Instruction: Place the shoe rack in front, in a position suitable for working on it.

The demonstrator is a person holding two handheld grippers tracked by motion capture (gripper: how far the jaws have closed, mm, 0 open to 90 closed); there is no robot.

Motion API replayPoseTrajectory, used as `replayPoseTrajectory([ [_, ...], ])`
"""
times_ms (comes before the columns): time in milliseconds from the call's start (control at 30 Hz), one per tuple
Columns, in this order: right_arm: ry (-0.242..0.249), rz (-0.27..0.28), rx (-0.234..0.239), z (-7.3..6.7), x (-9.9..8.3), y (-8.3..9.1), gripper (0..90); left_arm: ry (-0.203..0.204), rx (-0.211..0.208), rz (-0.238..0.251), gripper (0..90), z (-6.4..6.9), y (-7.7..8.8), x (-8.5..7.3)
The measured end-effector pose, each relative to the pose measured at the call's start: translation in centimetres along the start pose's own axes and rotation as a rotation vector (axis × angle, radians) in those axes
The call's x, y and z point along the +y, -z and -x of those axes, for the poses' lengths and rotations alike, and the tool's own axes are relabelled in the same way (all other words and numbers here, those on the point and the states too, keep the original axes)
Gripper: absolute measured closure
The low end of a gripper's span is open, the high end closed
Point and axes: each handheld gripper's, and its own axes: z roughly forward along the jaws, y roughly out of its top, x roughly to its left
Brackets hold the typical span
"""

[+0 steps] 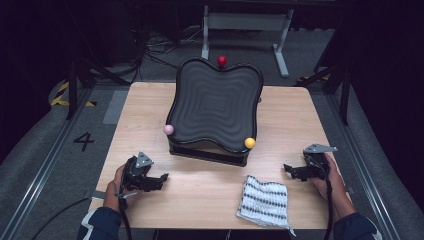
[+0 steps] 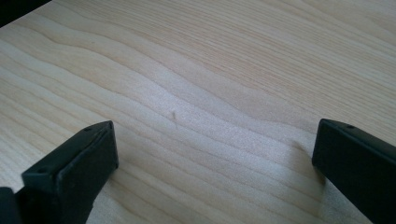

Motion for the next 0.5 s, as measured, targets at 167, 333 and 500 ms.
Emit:
replayPoseTrajectory([
  [167,0.013,-0.003,0.009,0.15,0.01,-0.01,0.2,-0.001,-0.005,-0.008,7.9,-0.14,-0.2,0.14],
  [333,0.015,-0.002,0.012,0.12,-0.01,0.0,0.3,-0.005,-0.013,-0.009,7.4,-0.12,-0.1,0.01],
  [500,0.041,0.0,0.035,0.0,-0.18,0.23,2.3,0.035,0.018,-0.011,6.8,0.25,0.01,-0.14],
])
